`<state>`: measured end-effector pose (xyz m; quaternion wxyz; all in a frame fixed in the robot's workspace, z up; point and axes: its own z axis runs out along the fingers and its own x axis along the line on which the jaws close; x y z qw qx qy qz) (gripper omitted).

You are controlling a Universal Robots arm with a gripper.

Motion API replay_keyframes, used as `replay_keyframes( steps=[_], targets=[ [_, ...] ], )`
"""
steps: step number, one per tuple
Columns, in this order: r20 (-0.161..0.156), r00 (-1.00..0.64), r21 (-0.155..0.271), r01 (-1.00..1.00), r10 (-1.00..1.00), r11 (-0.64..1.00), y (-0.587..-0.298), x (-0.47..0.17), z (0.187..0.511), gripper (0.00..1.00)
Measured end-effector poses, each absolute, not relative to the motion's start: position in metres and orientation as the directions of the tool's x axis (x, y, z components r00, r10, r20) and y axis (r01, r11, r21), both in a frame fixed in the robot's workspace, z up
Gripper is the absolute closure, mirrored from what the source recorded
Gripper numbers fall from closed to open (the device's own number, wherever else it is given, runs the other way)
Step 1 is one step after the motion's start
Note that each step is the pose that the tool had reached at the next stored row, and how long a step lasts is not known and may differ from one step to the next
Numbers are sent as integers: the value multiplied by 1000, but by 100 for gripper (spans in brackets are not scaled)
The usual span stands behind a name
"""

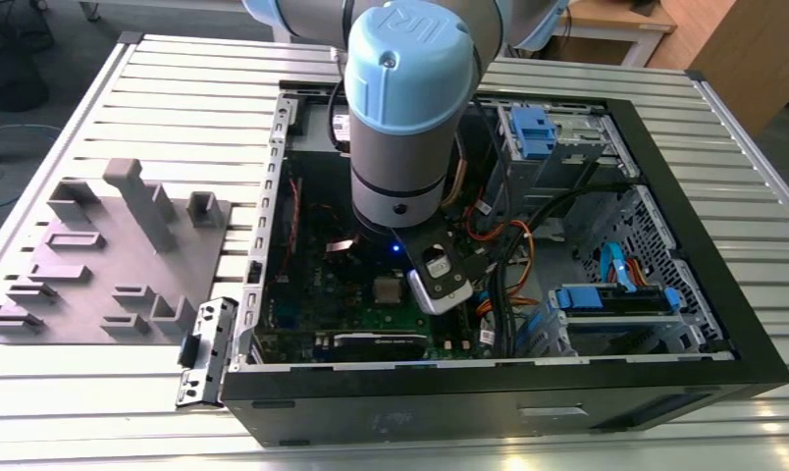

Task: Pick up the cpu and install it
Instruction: 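Place the cpu into insertion slot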

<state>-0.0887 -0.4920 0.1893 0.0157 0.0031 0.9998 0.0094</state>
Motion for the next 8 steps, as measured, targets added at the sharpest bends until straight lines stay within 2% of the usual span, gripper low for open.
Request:
replay_keyframes(
  steps=[8],
  targets=[
    [-31, -999, 19, 6, 6, 1000, -492, -89, 189, 53]
  ],
)
